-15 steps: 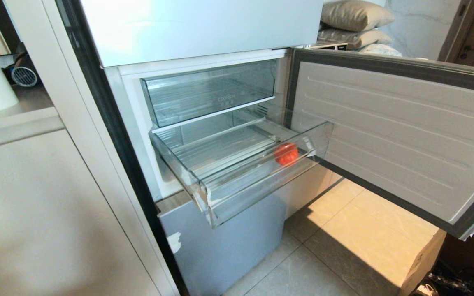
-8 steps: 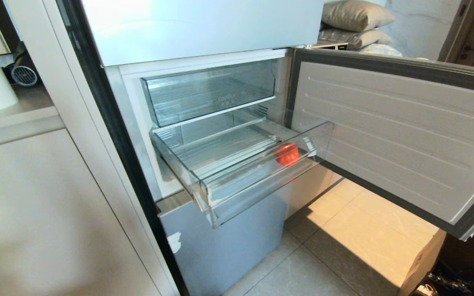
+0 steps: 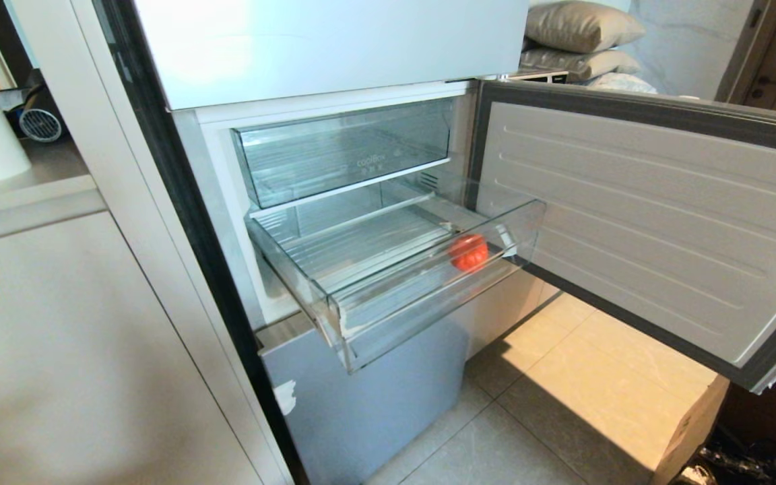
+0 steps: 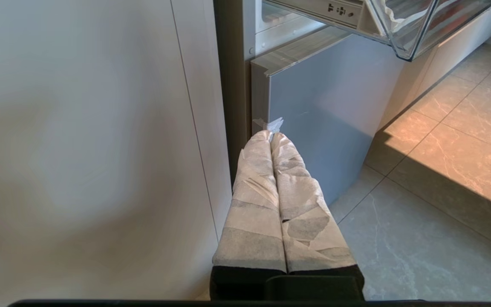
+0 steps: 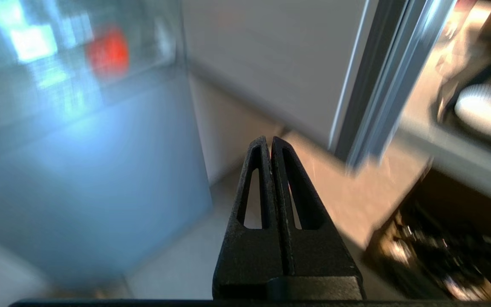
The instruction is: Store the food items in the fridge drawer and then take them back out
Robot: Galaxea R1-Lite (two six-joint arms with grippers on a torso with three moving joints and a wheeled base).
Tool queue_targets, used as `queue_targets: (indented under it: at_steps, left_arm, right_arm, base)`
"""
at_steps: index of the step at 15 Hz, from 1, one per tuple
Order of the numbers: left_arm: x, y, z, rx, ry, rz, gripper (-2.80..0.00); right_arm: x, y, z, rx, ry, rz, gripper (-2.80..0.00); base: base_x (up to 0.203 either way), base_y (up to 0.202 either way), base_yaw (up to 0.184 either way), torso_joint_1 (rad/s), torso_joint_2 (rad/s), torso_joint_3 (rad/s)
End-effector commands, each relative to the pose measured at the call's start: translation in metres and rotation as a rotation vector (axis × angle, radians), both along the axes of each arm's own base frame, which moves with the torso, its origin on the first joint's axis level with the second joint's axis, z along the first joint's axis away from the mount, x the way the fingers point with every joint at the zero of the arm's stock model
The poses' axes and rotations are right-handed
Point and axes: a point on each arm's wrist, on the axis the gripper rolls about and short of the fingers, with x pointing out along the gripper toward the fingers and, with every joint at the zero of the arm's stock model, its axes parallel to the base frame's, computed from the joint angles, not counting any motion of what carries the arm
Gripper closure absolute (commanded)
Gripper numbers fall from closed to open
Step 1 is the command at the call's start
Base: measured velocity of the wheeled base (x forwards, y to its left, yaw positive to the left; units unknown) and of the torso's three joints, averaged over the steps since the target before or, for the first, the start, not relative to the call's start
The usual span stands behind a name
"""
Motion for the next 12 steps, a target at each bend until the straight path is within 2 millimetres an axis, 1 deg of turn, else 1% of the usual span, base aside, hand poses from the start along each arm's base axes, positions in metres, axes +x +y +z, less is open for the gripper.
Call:
queue_targets:
  at_steps: [1, 4, 5, 9, 11, 12]
  left_arm:
    - [0.0, 0.0, 0.0, 0.0, 0.001, 0.002, 0.0]
    - [0.0, 0.0, 0.0, 0.001, 0.001, -0.001, 0.0]
    - [0.0, 0.0, 0.0, 0.0, 0.001, 0.0, 0.0]
    - [0.0, 0.0, 0.0, -0.004, 0.001, 0.001, 0.0]
    - [0.0, 0.0, 0.0, -0.017, 0.001, 0.001, 0.0]
    - [0.0, 0.0, 0.0, -0.017, 0.001, 0.002, 0.0]
  right_arm:
    - [-0.018, -0.001, -0.034, -0.031, -0.033, 0.042, 0.0]
    - [-0.01, 0.0, -0.075, -0.15, -0.001, 0.049, 0.0]
    - [-0.013, 0.0, -0.082, -0.164, 0.009, 0.051, 0.0]
    - [-0.033, 0.001, -0.1, -0.154, -0.069, 0.07, 0.0]
    - [-0.034, 0.002, -0.105, -0.069, -0.038, 0.062, 0.0]
    - [-0.034, 0.002, -0.105, -0.059, -0.034, 0.06, 0.0]
  base:
    - [0.0, 0.0, 0.0, 0.0, 0.0, 0.0]
    - [0.0, 0.0, 0.0, 0.0, 0.0, 0.0]
    - [0.0, 0.0, 0.0, 0.0, 0.0, 0.0]
    - [0.0, 0.0, 0.0, 0.0, 0.0, 0.0]
    - [0.0, 0.0, 0.0, 0.0, 0.0, 0.0]
    - [0.0, 0.0, 0.0, 0.0, 0.0, 0.0]
